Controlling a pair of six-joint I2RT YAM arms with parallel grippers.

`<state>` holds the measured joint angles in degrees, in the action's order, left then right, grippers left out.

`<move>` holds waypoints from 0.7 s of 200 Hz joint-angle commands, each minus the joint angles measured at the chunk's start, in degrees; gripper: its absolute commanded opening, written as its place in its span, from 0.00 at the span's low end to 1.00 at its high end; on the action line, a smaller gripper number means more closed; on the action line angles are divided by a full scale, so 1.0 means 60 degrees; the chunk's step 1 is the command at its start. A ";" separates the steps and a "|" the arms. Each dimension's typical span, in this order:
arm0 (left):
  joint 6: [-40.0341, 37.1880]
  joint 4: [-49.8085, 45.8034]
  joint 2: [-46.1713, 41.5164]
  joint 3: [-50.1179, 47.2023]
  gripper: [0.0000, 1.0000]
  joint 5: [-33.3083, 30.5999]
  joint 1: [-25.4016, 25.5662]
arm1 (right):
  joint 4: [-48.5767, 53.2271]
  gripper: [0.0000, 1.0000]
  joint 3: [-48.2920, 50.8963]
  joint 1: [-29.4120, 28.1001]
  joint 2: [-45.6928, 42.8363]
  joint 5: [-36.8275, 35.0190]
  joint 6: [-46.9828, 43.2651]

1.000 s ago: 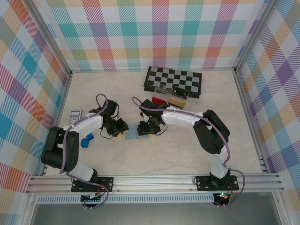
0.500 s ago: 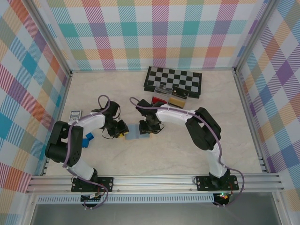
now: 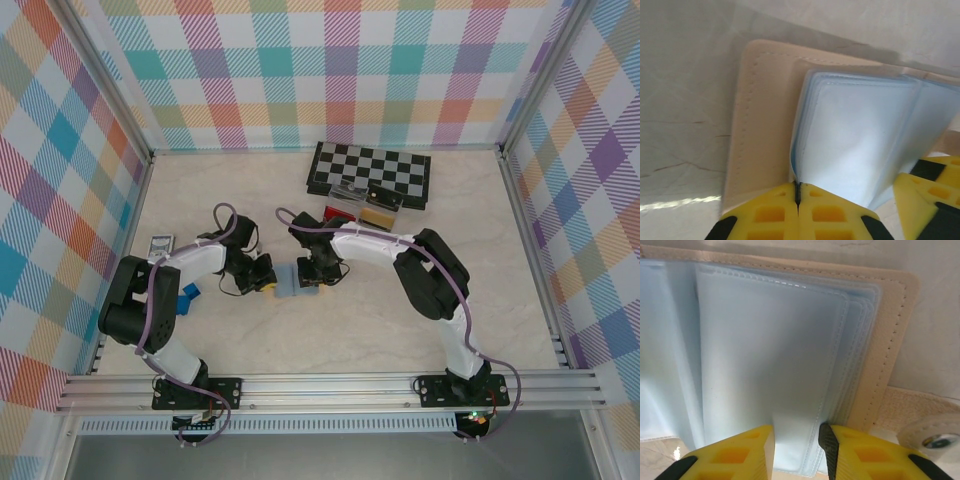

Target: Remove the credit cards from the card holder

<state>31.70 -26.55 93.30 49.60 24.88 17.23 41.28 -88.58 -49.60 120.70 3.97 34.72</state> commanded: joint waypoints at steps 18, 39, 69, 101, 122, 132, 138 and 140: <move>-0.0168 0.0689 0.0179 0.0000 0.00 0.1271 0.0275 | 0.0109 0.31 0.0026 -0.0068 0.0529 0.0406 -0.0042; -0.0300 0.0453 0.0231 0.0082 0.00 0.1084 0.0280 | 0.0058 0.29 0.0054 -0.0078 0.0397 0.0439 -0.0037; -0.0377 -0.0407 -0.0091 0.0448 0.12 0.0283 0.0277 | -0.0387 0.30 0.0477 -0.0068 -0.0563 0.0169 0.0006; -0.0505 -0.1703 -0.1142 0.1241 0.41 -0.0942 0.0242 | -0.1096 0.45 0.1282 -0.0068 -0.2315 -0.0377 0.0040; -0.0682 -0.2510 -0.1802 0.1847 0.58 -0.2047 0.0177 | -0.1198 0.56 0.1646 -0.0019 -0.3362 -0.1424 0.0086; -0.0763 -0.2745 -0.2139 0.2059 0.67 -0.2618 0.0133 | -0.1111 0.59 0.1740 0.0119 -0.3760 -0.2117 0.0005; -0.0801 -0.2822 -0.2337 0.2146 0.72 -0.2979 0.0095 | -0.1015 0.62 0.1822 0.0208 -0.3994 -0.2649 -0.0031; -0.0820 -0.2844 -0.2384 0.2176 0.74 -0.3108 0.0081 | -0.0997 0.62 0.1845 0.0239 -0.4089 -0.2868 -0.0048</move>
<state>28.47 -37.10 83.90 59.18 16.53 18.17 36.14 -79.02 -49.41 102.28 -1.80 35.18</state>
